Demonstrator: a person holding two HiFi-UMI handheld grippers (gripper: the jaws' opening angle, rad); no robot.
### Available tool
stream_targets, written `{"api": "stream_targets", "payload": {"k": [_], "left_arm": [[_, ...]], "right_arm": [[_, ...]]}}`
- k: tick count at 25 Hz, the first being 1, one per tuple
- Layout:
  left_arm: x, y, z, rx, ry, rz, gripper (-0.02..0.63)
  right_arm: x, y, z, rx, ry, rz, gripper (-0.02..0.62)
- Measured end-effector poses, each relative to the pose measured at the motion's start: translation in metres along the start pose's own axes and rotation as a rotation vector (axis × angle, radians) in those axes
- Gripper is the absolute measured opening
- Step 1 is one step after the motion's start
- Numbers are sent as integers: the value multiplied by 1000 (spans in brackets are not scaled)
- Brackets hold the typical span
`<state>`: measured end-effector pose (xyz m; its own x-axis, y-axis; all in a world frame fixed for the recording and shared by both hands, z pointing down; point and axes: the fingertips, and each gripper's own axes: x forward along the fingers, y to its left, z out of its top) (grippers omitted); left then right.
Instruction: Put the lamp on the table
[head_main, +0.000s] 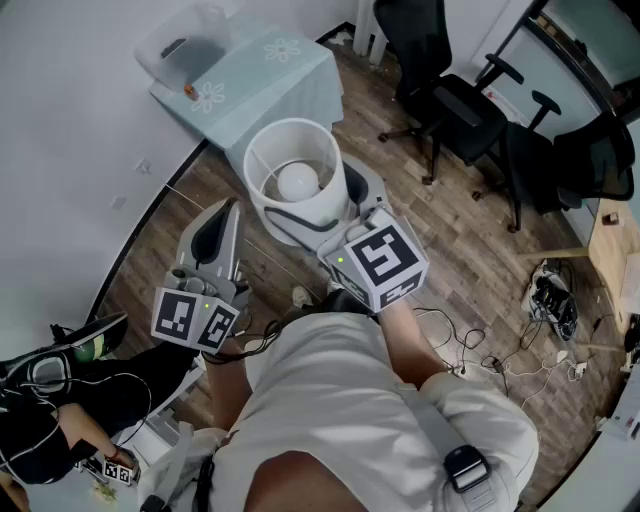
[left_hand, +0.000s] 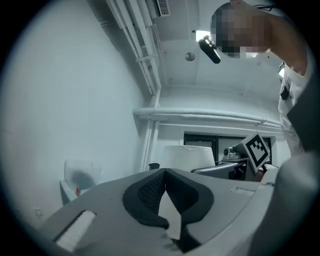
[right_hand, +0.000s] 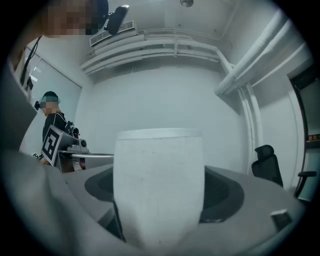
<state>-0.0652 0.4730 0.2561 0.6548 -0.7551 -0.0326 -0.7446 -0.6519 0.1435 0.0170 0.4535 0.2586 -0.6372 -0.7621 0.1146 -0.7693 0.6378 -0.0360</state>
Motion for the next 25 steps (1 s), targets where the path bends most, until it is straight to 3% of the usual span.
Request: {"api": "stream_targets", "payload": {"k": [25], "left_arm": [[23,-2,-5,9,25,84,0]], "right_arm": [[10,-33,0,11,-23,70,471]]}}
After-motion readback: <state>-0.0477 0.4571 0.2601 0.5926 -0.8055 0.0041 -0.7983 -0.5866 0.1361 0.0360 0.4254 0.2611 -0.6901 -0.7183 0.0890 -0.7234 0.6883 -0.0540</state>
